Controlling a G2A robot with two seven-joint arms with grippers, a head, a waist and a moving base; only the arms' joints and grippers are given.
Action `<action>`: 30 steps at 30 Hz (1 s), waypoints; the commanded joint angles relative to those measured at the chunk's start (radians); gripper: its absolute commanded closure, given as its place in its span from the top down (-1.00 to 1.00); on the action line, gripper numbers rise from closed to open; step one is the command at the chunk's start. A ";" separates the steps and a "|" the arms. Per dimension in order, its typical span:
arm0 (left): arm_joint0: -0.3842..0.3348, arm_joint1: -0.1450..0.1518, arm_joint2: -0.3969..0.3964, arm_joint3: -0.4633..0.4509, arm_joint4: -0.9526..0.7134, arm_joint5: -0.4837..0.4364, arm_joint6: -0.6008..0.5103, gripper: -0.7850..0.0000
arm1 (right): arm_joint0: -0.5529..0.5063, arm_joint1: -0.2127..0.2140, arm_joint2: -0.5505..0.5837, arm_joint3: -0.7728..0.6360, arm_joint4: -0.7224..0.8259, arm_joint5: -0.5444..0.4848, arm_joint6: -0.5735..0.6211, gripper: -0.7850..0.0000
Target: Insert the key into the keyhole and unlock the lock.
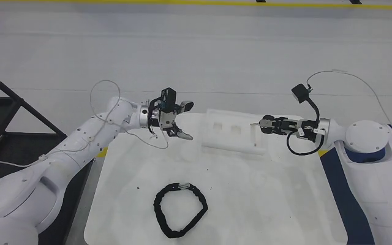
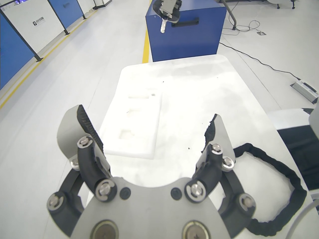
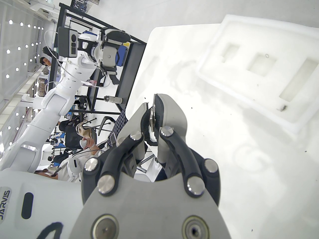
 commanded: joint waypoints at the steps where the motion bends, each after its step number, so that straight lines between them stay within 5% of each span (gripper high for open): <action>1: 0.010 0.008 0.012 -0.017 0.041 0.000 0.016 1.00 | 0.000 0.000 0.000 0.000 0.000 0.000 0.000 -1.00; 8: 0.009 0.015 0.125 -0.049 0.154 0.000 0.080 1.00 | 0.000 0.000 0.000 0.000 0.000 0.000 0.000 -1.00; 20: 0.116 -0.005 0.125 -0.020 0.532 0.000 0.232 1.00 | 0.000 0.000 0.000 0.000 0.000 0.000 0.000 -1.00; 30: 0.149 -0.022 0.125 -0.003 0.618 0.000 0.232 1.00 | 0.000 0.000 0.000 0.000 0.000 0.000 0.000 -1.00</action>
